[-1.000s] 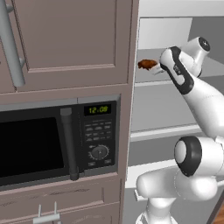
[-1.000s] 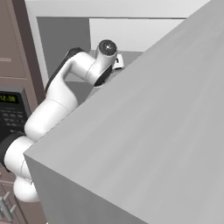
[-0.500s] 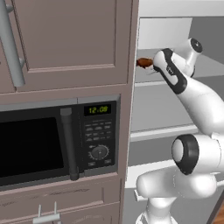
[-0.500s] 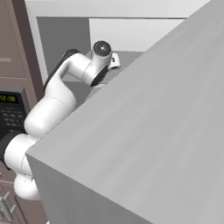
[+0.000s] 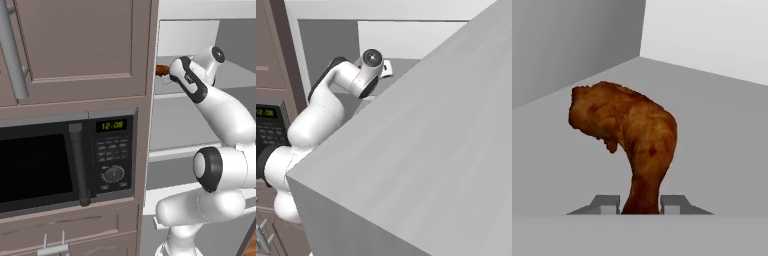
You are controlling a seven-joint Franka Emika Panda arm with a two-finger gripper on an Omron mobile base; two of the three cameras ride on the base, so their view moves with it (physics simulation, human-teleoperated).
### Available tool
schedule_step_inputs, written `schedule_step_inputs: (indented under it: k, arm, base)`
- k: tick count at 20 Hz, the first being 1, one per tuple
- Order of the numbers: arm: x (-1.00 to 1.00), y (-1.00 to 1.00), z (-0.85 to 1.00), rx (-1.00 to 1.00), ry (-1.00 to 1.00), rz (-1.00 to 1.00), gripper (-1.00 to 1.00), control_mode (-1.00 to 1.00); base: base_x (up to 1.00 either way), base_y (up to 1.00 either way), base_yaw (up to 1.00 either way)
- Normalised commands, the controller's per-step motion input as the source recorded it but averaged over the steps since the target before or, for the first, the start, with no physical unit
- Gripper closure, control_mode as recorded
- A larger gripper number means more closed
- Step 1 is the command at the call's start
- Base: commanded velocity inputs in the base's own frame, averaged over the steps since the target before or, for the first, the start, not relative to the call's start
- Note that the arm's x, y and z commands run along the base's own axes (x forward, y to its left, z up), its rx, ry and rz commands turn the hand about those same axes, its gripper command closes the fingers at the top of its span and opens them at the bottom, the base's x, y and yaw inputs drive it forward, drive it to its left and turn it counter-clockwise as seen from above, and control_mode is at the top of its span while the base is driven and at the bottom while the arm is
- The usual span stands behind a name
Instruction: Gather the potato and onion from the fridge and place them on a tray on the dining counter. Then gather the steak and chicken drumstick from the fridge and place them on the other tray.
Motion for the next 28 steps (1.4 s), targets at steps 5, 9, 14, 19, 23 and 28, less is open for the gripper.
schedule_step_inputs:
  k: [5, 9, 14, 19, 23, 28]
  arm:
    - [-0.3, -0.08, 0.04, 0.0, 0.0, -0.09, 1.0, -1.0]
    - [-0.72, -0.34, 0.15, 0.0, 0.08, -0.16, 1.0, -1.0]
    - [-1.0, -0.52, 0.0, 0.01, -0.14, -0.12, 1.0, -1.0]
    - [-1.0, -0.21, 0.2, 0.0, -0.36, -0.02, 1.0, -1.0]
    - [-1.0, 0.05, 0.83, -0.03, -0.06, 0.0, 1.0, -1.0]
    - [-0.96, 0.0, 0.9, -0.03, 0.17, -0.01, 1.0, -1.0]
  base:
    - [0.0, 0.0, 0.0]
    - [0.0, 0.0, 0.0]
    - [0.0, 0.0, 0.0]
    - [0.0, 0.0, 0.0]
    - [0.0, 0.0, 0.0]
    - [0.0, 0.0, 0.0]
